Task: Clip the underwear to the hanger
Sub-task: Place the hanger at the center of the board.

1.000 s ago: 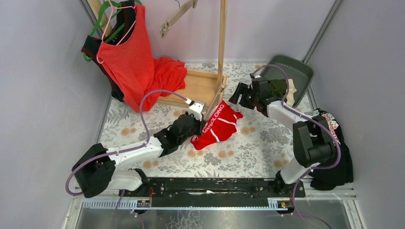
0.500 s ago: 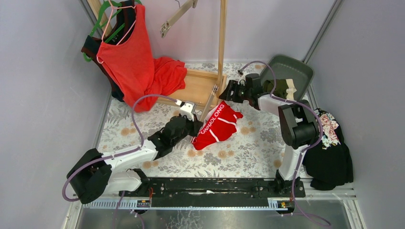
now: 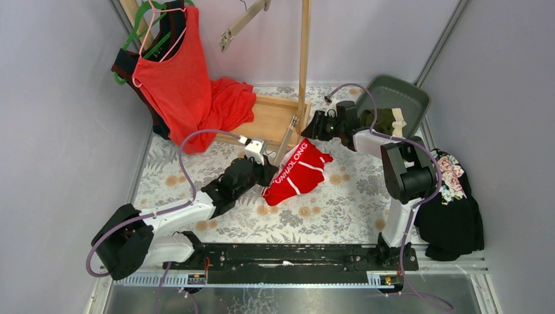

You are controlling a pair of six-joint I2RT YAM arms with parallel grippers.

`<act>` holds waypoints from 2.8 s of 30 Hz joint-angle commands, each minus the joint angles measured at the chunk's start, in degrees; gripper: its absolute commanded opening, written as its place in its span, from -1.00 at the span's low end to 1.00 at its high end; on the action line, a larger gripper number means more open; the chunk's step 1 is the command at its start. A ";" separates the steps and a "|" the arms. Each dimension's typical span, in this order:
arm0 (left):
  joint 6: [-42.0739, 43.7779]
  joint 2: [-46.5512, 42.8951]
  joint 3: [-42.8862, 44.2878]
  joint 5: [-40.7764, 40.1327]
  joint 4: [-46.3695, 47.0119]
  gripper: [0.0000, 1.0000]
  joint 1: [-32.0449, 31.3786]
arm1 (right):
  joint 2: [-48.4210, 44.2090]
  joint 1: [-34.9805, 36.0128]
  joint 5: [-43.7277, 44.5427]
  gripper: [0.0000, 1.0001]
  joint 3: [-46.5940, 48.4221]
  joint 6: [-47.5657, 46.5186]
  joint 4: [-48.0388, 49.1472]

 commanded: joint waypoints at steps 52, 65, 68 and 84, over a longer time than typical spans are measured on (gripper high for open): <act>2.30 9.59 -5.76 7.34 23.20 -1.00 2.11 | -47.48 7.55 22.19 -0.99 -43.27 -1.04 -0.79; 3.10 8.80 -7.03 7.57 22.83 -1.00 2.11 | -49.05 7.73 25.76 0.08 -37.17 -5.00 -10.83; 3.10 8.91 -7.24 7.57 22.89 -1.00 2.13 | -46.48 7.72 25.95 0.08 -33.90 -5.27 -12.55; 3.23 9.46 -6.56 7.20 22.01 -1.00 2.11 | -37.50 11.30 33.86 0.02 -20.71 -2.28 -31.43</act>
